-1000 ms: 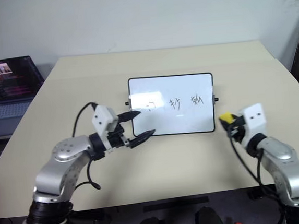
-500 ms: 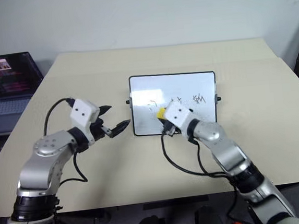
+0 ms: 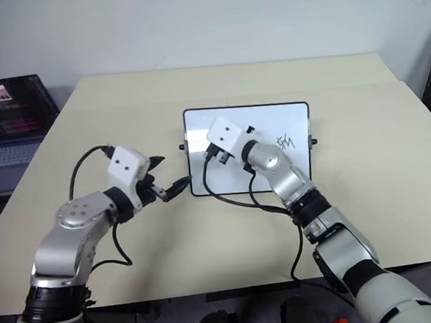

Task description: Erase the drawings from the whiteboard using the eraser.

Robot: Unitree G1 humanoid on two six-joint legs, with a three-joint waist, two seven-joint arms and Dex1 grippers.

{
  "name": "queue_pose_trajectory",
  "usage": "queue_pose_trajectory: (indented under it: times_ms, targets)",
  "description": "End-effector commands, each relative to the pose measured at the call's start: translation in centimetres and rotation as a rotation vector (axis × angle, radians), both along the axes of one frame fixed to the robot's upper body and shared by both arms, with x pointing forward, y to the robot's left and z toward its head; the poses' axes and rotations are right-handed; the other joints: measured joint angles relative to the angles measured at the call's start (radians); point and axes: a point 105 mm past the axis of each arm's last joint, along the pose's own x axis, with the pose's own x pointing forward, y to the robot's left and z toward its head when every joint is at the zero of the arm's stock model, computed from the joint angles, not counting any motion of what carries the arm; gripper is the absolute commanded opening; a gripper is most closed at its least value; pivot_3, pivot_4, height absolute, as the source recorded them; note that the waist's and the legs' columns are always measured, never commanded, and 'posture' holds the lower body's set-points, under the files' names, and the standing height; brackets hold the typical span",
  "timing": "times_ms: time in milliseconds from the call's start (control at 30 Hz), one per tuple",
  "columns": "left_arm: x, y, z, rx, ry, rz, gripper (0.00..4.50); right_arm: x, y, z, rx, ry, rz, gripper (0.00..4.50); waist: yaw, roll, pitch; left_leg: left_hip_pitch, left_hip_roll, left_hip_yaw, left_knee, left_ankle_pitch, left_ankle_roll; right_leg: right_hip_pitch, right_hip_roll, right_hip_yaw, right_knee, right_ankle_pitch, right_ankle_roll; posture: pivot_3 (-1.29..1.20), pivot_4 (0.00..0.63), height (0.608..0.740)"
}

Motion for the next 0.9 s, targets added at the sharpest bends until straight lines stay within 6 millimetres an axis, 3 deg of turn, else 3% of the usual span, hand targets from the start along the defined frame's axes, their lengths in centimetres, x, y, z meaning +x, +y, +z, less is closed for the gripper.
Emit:
queue_pose_trajectory:
  times_ms: [33,167,300,633,800,900]
  targets:
    - [0.0,-0.2,1.4,0.012,-0.057,0.001,4.5,-0.3,0.4,-1.4,-0.077,0.009,0.039,1.27,0.0,0.0,0.0,0.0,0.0,0.0,0.0,0.0,0.0,0.0,0.0,0.0,0.0,0.0,0.0,0.0,0.15,0.74]
    - [0.1,0.0,1.5,0.012,-0.061,0.006,4.5,-1.0,-0.7,-5.2,-0.188,0.102,0.06,1.27,0.0,0.0,-0.001,0.001,0.0,0.0,0.001,0.0,0.0,0.0,0.0,0.0,0.002,0.0,0.0,0.0,0.15,0.74]
    - [0.3,-0.1,1.5,0.01,-0.066,0.004,4.5,-1.3,-1.2,-6.1,-0.247,0.113,0.071,1.27,0.001,0.0,-0.001,0.003,-0.001,0.0,0.003,0.0,0.0,0.001,0.0,0.001,0.008,0.0,0.0,0.0,0.15,0.74]
    - [0.3,-0.7,1.2,0.009,-0.06,-0.022,4.5,1.0,-2.4,-0.5,-0.13,-0.097,-0.087,1.27,0.002,0.0,-0.001,0.018,-0.002,-0.003,0.002,0.002,-0.001,0.014,0.002,-0.001,0.014,0.002,-0.003,0.0,0.15,0.74]
    - [0.2,-1.1,1.0,0.003,-0.056,-0.032,4.5,1.2,-2.5,-0.1,-0.12,-0.108,-0.098,1.27,0.0,0.0,-0.001,0.018,-0.001,-0.002,0.001,0.002,-0.001,0.013,0.002,0.0,0.013,0.002,-0.004,0.0,0.15,0.74]
    - [0.1,-1.2,0.9,0.0,-0.055,-0.036,4.5,0.6,-1.9,-1.6,-0.171,-0.055,-0.038,1.27,0.0,0.0,-0.001,0.018,0.0,-0.002,0.001,0.002,-0.001,0.013,0.002,0.0,0.012,0.001,-0.004,0.0,0.15,0.74]
